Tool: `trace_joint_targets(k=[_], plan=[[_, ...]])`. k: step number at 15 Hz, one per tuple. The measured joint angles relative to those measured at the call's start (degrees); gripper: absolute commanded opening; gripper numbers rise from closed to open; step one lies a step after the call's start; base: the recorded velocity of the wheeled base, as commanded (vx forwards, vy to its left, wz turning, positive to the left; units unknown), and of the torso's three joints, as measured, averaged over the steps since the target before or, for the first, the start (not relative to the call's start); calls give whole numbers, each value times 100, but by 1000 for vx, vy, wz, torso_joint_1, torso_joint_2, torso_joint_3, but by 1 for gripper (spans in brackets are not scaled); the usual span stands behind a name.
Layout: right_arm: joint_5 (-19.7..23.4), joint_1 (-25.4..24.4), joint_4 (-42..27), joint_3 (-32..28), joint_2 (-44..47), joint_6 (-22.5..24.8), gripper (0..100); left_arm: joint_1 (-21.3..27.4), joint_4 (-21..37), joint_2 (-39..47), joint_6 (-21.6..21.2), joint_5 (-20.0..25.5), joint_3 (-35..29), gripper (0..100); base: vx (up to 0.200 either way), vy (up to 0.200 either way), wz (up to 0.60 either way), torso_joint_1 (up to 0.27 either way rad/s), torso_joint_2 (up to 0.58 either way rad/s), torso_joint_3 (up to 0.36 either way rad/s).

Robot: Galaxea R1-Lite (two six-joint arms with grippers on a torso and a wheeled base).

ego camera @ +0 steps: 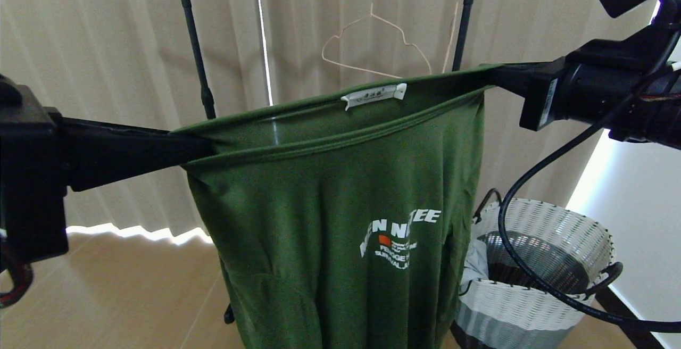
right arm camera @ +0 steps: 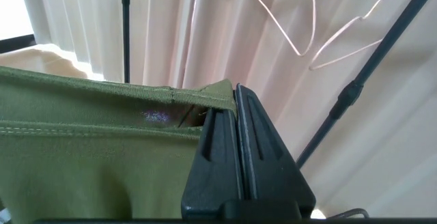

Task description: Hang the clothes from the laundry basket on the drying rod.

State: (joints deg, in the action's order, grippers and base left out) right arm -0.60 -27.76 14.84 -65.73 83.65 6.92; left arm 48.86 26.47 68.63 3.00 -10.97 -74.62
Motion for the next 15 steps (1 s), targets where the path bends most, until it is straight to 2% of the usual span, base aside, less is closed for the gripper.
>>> trace_joint_targets(k=[9,12,15], plan=[[-2,-2,10,-34,44,0,0,0,-4,0,-2,-5,-13,0,0,0,0,0,0,0],[-18,-2,-9,-26,0,5,0,-30,-202,29,-66,-27,-49,0,0,0,0,0,0,0],[-52,11,-116,-13,-258,18,0,-291,-450,313,-333,-40,-600,0,0,0,0,0,0,0]])
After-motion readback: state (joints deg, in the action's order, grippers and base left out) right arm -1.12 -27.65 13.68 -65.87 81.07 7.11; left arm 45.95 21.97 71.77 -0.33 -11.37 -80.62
